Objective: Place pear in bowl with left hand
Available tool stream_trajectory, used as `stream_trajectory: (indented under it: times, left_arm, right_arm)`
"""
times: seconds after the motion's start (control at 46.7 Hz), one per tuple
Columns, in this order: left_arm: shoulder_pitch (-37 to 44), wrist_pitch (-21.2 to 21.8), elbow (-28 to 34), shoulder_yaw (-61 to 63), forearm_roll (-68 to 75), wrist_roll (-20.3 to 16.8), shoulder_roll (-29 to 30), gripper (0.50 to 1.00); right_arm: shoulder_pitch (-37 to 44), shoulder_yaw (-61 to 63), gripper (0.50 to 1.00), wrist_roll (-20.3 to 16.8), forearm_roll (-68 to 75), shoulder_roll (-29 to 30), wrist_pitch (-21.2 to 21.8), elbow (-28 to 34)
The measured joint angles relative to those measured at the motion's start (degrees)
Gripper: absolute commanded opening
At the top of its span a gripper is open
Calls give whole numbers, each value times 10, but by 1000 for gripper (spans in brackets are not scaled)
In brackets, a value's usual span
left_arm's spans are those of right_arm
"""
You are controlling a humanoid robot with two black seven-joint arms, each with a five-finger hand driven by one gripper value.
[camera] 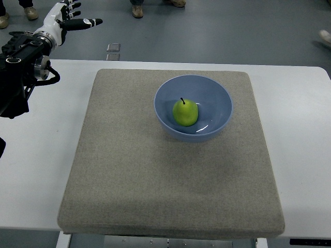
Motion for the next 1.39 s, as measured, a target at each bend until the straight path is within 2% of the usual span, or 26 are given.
stream_trajectory:
  times: [0.257, 0.557, 0.749, 0.813, 1.391]
  left_arm:
    - [20, -20, -3, -2, -102, 1, -10, 956]
    - [51, -115, -1, -38, -135, -1, -10, 956]
    - [74, -211, 0, -93, -134, -3, -10, 958]
    - [82, -229, 0, -105, -134, -6, -10, 958]
    - [84, -232, -2, -113, -135, -12, -16, 962]
  right_arm:
    - [0, 0, 926, 0, 0, 0, 0, 0]
    - [0, 0, 926, 0, 0, 0, 0, 0]
    - [0, 0, 926, 0, 0, 0, 0, 0]
    - [0, 0, 926, 0, 0, 0, 0, 0]
    - [0, 0, 926, 0, 0, 0, 0, 0]
